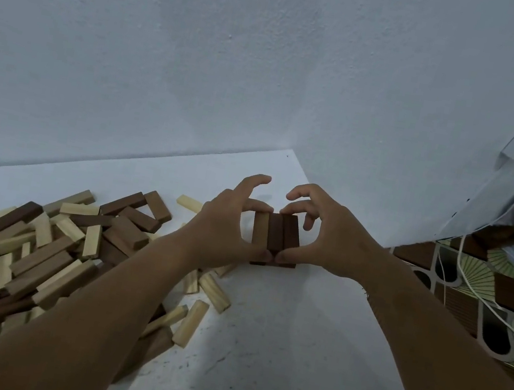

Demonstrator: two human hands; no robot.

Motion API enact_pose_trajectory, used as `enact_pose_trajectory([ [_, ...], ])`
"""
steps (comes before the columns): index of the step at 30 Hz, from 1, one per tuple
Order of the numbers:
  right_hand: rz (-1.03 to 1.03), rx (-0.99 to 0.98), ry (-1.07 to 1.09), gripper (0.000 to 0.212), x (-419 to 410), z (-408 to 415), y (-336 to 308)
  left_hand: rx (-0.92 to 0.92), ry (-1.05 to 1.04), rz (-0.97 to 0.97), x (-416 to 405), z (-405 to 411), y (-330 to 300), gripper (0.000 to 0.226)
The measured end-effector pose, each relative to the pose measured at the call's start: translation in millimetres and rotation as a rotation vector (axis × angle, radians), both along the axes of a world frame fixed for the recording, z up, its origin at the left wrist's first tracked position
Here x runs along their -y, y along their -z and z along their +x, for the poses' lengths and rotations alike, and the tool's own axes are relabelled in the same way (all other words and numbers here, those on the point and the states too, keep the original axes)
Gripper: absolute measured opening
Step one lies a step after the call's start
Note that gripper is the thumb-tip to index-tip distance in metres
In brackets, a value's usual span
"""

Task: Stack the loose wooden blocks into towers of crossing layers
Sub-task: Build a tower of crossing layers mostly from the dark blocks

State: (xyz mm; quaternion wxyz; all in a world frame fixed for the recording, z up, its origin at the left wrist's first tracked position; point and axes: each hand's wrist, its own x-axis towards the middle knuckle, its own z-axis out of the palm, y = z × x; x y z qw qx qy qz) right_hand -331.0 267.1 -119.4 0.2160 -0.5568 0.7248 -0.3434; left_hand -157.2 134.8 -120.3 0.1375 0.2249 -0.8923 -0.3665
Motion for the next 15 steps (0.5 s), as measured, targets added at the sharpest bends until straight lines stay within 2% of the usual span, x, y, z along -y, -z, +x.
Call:
enact_pose_trajectory([
  [5, -0.011, -0.03, -0.007, 0.097, -4.0, -5.0, 1.6, 0.071, 0.023, 0.021, 4.2, 5.8, -0.8, 0.127],
  [15, -0.037, -0.037, -0.006, 0.085, -5.0, -10.2, 8.4, 0.016, -0.027, 0.058, 9.7, 11.1, 6.0, 0.106],
])
